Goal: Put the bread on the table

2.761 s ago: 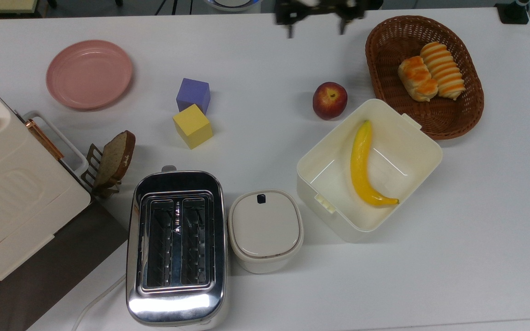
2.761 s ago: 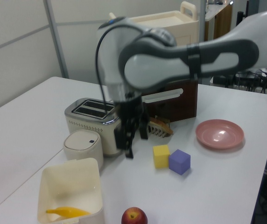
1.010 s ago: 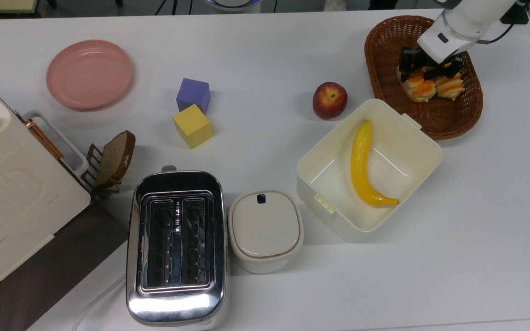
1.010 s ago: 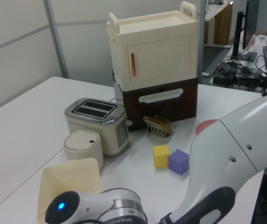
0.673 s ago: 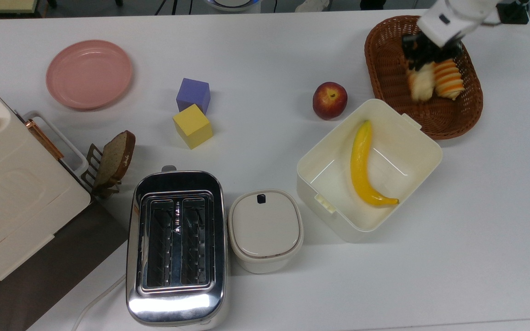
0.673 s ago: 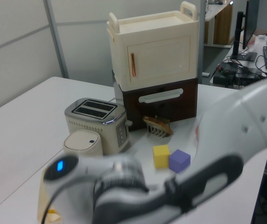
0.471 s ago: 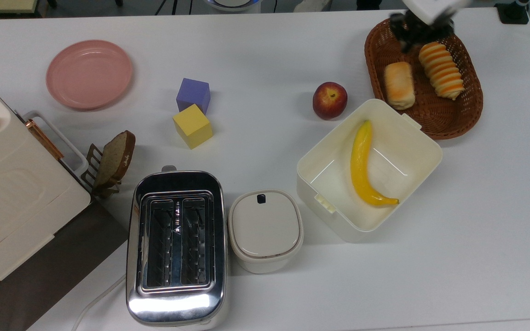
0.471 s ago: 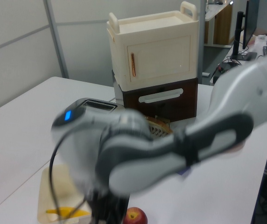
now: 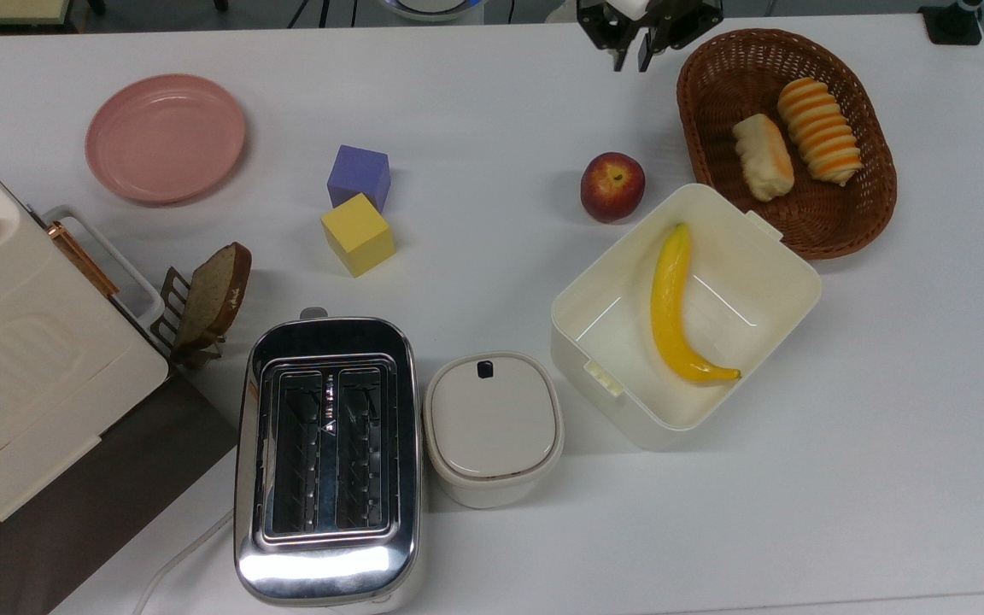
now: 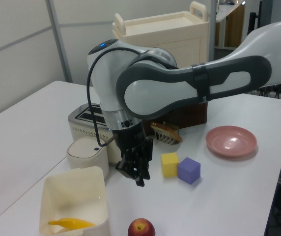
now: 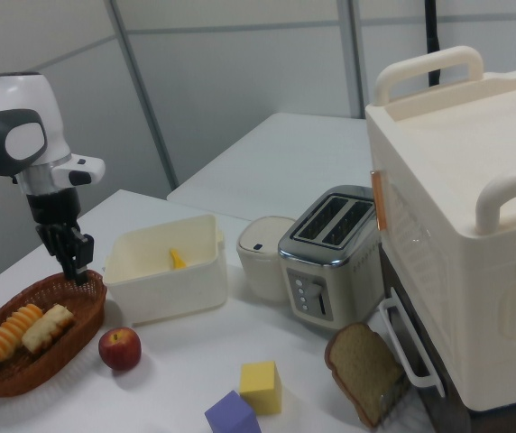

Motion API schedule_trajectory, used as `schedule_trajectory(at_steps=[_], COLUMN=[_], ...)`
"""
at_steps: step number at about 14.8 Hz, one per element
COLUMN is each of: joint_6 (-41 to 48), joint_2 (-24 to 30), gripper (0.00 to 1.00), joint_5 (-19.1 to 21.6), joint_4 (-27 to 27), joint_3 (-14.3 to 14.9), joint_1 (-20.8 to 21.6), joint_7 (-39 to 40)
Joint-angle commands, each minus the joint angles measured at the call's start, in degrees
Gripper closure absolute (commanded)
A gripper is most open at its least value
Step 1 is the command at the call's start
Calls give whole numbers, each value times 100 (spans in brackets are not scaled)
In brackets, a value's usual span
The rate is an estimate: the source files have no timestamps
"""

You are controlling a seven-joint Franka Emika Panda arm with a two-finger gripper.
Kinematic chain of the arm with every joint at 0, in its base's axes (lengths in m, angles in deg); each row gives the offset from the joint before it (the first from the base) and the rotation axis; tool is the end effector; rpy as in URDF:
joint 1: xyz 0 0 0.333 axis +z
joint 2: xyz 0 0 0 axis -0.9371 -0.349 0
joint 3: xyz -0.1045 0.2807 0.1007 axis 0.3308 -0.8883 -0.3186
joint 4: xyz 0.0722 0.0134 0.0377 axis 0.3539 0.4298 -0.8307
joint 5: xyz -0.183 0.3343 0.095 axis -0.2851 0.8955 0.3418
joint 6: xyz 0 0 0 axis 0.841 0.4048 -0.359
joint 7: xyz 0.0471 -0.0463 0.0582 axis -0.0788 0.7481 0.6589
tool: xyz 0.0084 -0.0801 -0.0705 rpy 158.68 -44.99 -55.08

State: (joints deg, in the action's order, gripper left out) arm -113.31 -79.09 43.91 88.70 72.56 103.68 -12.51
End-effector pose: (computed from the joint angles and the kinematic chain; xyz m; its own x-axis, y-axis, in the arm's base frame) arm 0.5340 0.2394 0.5358 0.9856 0.0224 -0.1675 0.0251 -0.9996 0.0141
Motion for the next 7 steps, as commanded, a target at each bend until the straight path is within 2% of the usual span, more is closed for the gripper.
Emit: schedule_trajectory(at_steps=[1,3,5,7], joint_6=[-177,-563,-984,-1468], joint_2=[3,-251,-628,-1095], gripper=[0,0,0,0], joint_5=[120,129,146,181], joint_4=[167,185,202,185], joint_3=[-28,173,428,447], joint_1=[446,1051,1614,1819], joint_7=[-145,-890,-1314,-1754])
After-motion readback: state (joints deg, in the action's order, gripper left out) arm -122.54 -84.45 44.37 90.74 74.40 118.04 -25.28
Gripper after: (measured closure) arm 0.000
